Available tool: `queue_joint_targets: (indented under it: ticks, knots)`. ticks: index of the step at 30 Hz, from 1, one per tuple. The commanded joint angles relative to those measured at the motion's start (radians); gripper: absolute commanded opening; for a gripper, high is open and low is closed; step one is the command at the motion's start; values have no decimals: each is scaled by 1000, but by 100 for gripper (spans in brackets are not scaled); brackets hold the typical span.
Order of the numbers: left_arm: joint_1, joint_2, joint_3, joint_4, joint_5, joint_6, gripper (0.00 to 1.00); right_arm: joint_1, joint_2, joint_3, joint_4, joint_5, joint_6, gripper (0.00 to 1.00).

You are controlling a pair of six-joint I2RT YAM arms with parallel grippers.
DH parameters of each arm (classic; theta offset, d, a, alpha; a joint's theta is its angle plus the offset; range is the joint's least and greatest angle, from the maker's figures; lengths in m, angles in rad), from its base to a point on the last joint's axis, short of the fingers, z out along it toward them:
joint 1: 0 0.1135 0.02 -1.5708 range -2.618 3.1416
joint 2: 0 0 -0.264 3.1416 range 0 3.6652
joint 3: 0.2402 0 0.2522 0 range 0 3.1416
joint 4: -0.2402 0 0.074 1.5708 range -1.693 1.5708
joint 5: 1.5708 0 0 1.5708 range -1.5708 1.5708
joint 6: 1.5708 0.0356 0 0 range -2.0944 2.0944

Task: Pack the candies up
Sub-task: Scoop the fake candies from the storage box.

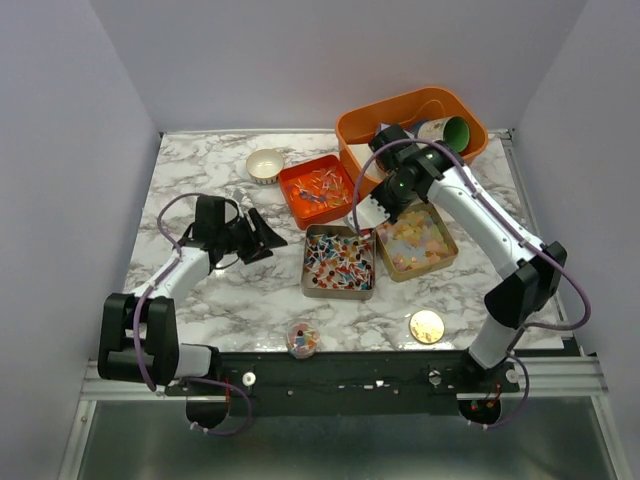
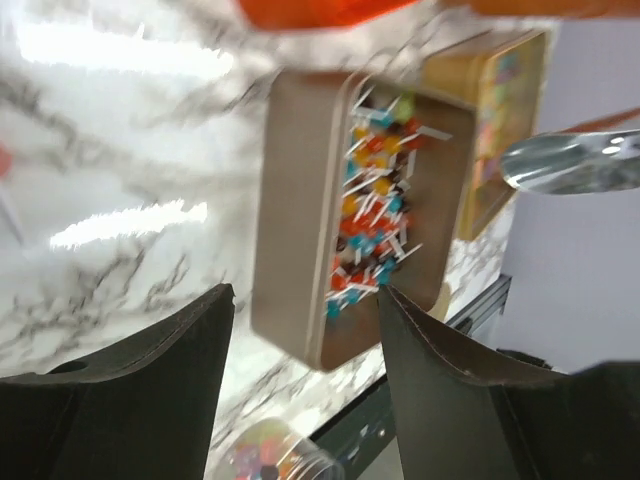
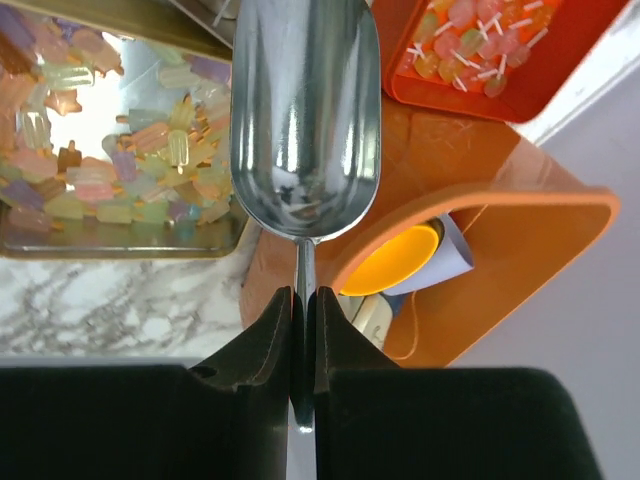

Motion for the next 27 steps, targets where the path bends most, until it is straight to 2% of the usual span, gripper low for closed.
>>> queue_joint_targets:
  ticks: [1, 5, 12, 22, 27]
  knots:
    - [-78, -46, -63, 11, -93, 7, 67, 91, 39, 14, -117, 184, -174, 1]
    - [-149, -26, -54, 26, -126, 17, 67, 152, 33, -87, -85, 271, -205, 1]
    - [-172, 58, -80, 78, -111, -55, 67, 209, 25, -201, -2, 381, -236, 1]
    - [-179, 51, -109, 132, -107, -84, 68, 301, 108, -256, 111, 523, -144, 1]
    - [-196, 67, -93, 163, -102, -90, 68, 313, 111, -301, 105, 566, -137, 1]
